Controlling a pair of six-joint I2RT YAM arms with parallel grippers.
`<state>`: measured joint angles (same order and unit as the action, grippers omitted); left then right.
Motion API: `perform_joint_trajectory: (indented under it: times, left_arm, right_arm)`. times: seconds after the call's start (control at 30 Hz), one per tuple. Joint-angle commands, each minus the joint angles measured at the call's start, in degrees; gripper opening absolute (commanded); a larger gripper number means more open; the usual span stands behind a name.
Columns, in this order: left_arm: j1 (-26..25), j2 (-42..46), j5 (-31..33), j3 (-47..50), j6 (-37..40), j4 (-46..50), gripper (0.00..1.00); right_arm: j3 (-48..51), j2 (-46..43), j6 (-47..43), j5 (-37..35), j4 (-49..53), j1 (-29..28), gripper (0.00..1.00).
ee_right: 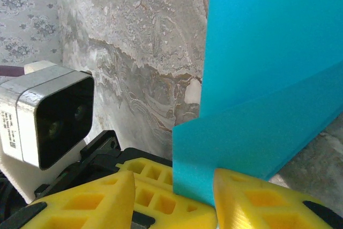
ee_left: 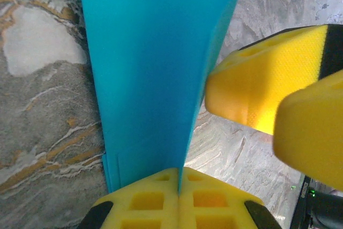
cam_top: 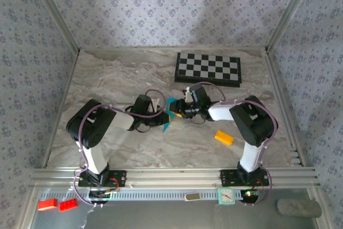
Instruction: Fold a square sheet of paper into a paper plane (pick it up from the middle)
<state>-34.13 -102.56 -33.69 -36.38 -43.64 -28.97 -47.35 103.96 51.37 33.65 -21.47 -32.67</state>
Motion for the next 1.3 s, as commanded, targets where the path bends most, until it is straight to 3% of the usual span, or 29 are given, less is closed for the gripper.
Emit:
perform_joint_trajectory:
  times: [0.0,0.63,1.27]
  left_arm:
    - [0.2,-2.5,1.3,1.0,-0.5,2.5,0.04]
    - [0.2,-1.4,1.8,1.3,-0.6,3.9,0.12]
    - [0.2,6.7,3.1,3.4,-1.3,10.6,0.17]
  right_arm:
    - [-1.7,1.8,-0.9,1.6,-0.9,-0.3,0.44]
    - [-2.5,4.1,-0.5,1.1,-0.2,-0.5,0.44]
    - [-4.3,5.4,-0.8,1.2,1.1,-0.8,0.44]
